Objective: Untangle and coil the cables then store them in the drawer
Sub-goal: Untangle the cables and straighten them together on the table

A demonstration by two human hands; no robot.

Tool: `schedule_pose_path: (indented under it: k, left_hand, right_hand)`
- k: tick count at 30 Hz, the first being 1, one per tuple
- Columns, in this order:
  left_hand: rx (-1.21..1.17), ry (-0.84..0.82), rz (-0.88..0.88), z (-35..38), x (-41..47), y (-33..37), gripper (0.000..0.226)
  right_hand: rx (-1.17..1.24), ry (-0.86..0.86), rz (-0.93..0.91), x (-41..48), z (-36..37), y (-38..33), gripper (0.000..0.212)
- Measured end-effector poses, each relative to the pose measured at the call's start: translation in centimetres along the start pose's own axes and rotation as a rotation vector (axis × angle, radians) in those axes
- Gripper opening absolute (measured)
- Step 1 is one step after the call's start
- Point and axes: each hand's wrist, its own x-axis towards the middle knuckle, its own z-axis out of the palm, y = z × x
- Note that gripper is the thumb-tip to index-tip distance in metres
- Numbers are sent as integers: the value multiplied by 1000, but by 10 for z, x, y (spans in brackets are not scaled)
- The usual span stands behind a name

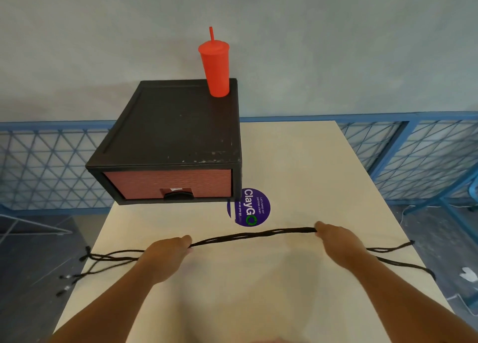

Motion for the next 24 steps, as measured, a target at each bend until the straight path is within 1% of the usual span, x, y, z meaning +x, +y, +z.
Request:
schedule_pose_path:
  k: [3,7,10,12,15,18,20,22,24]
  left_hand:
    - [-7,13,-61,4,-10,-23,27]
    - [-83,38,-154,10,-18,-43,21]
    - [-120,33,-237,13,-23,-52,17]
    - [-148,38,-260,12,-22,-51,20]
    - [-185,38,-215,3,-16,-39,21]
    - [-197,27,-84,-10,-9,-14,15]
    - [-202,29,13,-19,-4,4,16]
    - [-179,20,96,-27,-1,22,19]
    - [-133,-3,161,-34,1,40,25]
  right_hand:
    - [-22,-2,128,-5,9,28,28]
    - [-58,-7,200,-11,15,42,28]
    - [-84,-53,251,-15,17,45,27]
    - [-113,-110,241,-17,20,43,23]
    - [-40,-208,155,-17,17,22,4]
    - [95,-249,42,-10,8,-25,13]
    - [152,-224,-42,-6,1,-60,32]
    - [199,-135,-158,-5,-8,-90,54]
    - [240,-94,-297,-7,-20,-118,67]
